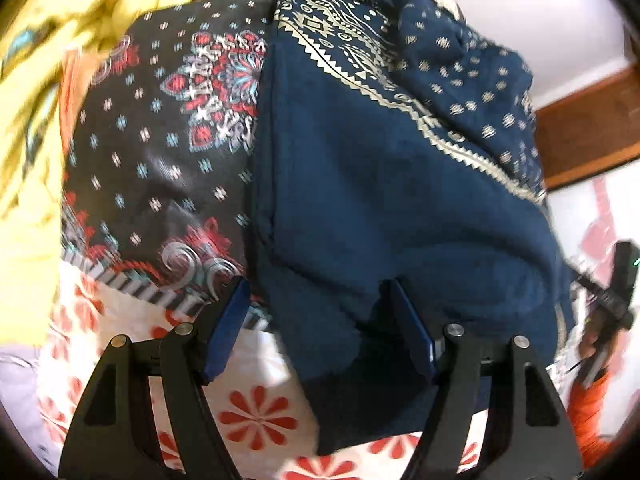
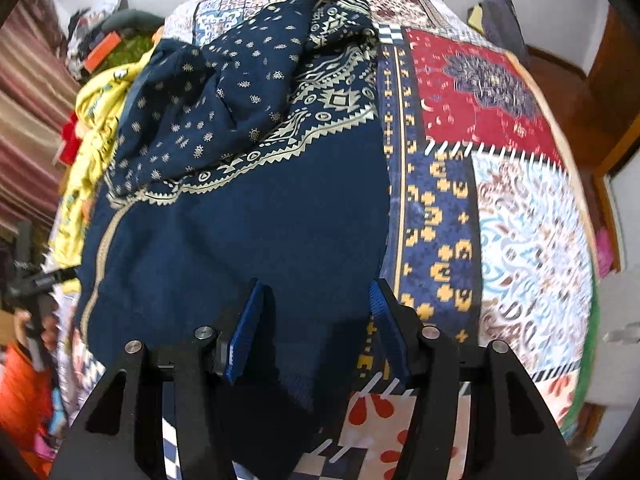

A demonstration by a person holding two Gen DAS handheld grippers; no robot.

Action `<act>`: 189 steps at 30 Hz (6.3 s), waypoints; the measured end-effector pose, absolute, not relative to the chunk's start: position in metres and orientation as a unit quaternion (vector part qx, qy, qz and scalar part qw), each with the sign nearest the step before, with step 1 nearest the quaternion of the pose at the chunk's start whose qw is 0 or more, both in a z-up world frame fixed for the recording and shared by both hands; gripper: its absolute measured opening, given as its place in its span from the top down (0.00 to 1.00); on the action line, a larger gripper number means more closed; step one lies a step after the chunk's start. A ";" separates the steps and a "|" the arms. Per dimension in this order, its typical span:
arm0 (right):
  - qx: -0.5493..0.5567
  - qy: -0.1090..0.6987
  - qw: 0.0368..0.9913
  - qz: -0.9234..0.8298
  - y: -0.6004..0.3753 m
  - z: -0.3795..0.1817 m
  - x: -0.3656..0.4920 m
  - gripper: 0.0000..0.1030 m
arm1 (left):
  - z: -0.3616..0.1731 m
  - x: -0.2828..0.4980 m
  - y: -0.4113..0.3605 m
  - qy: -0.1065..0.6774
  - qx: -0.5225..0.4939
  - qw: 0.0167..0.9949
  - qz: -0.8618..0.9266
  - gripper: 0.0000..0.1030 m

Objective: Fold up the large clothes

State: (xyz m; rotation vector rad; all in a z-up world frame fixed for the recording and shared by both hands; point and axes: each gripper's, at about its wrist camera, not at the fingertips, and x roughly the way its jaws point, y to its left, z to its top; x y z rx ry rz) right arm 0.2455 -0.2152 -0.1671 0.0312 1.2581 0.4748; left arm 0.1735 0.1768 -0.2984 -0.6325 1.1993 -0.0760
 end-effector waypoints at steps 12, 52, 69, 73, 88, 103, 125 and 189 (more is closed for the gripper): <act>0.036 0.549 0.796 0.253 -0.202 -0.163 0.235 0.89 | -0.262 0.180 0.141 0.525 -0.247 0.812 -0.064 0.90; 0.030 0.485 0.846 0.217 -0.136 -0.155 0.484 0.82 | -0.244 0.441 0.227 0.449 -0.134 0.881 0.070 0.92; -0.044 0.444 0.863 0.237 -0.133 -0.105 0.384 0.55 | -0.162 0.369 0.143 0.426 -0.034 0.904 -0.010 0.39; -0.049 0.461 0.846 0.264 -0.108 -0.126 0.373 0.54 | -0.184 0.376 0.120 0.448 -0.027 0.893 -0.029 0.39; -0.120 0.451 0.839 0.278 -0.047 -0.152 0.441 0.55 | -0.203 0.477 0.141 0.452 0.024 0.891 0.033 0.37; -0.045 0.398 0.880 0.255 -0.061 -0.104 0.466 0.54 | -0.143 0.486 0.178 0.397 -0.032 0.916 0.043 0.37; -0.095 0.448 0.862 0.216 -0.115 -0.167 0.425 0.23 | -0.234 0.397 0.170 0.427 -0.038 0.902 0.039 0.26; -0.088 0.443 0.839 0.304 -0.033 -0.114 0.368 0.23 | -0.120 0.315 0.203 0.216 -0.284 0.934 0.010 0.93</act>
